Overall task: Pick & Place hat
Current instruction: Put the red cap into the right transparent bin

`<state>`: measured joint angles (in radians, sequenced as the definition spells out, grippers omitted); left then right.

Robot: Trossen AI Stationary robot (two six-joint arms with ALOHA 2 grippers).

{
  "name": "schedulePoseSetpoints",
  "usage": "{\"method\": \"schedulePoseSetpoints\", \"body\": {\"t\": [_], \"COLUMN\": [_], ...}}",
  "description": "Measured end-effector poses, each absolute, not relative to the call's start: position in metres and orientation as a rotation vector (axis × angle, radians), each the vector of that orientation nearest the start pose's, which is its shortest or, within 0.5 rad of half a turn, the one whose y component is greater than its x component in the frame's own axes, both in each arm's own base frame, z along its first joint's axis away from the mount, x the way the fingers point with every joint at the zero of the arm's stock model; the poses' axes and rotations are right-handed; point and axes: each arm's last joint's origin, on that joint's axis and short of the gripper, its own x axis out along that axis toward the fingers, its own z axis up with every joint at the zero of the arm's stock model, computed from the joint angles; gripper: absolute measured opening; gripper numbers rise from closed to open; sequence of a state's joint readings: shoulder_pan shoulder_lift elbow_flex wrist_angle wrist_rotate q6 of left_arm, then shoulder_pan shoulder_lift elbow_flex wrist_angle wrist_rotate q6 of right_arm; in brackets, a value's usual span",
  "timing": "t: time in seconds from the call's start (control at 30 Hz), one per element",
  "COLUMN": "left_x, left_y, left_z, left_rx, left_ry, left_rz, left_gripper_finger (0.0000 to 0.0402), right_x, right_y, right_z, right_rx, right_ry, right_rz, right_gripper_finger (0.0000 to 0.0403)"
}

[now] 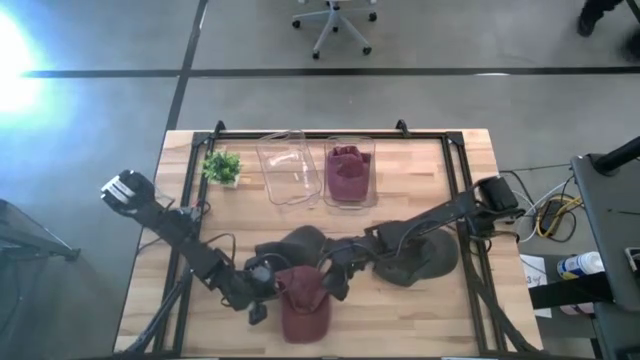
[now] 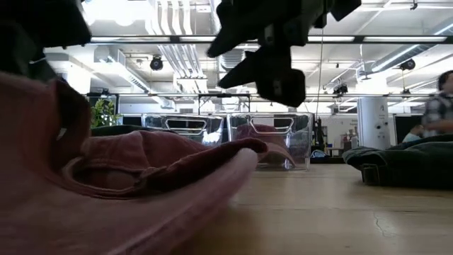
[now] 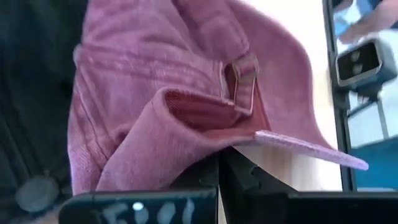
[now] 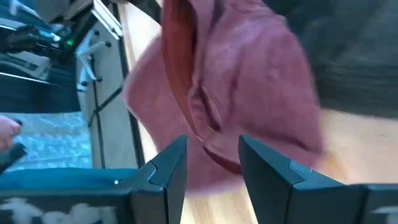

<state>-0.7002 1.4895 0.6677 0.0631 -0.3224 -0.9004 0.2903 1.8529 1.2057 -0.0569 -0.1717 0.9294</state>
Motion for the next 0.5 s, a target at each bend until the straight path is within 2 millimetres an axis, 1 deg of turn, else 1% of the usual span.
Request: {"method": "schedulePoseSetpoints", "body": {"t": [0.2,0.3,0.4,0.5], "left_x": [0.235,0.242,0.248,0.252], "left_y": [-0.161,-0.156,-0.151,-0.147], "left_z": [0.171,0.175,0.178,0.180], "left_rx": [-0.451,-0.427,-0.416,-0.410], "left_ry": [0.672,0.645,0.606,0.579], "left_rz": [-0.023,-0.021,-0.022,-0.019], "left_gripper_finger": [0.0000,0.0000,0.0000,0.0000], "right_x": [0.386,0.385,0.385,0.385], "right_y": [0.120,0.120,0.121,0.120], "right_z": [0.184,0.186,0.194,0.198], "right_rx": [0.831,0.838,0.855,0.846], "right_ry": [0.857,0.854,0.839,0.824], "right_rz": [0.082,0.093,0.137,0.142], "right_gripper_finger": [0.0139,0.0141,0.0159,0.0193]}}
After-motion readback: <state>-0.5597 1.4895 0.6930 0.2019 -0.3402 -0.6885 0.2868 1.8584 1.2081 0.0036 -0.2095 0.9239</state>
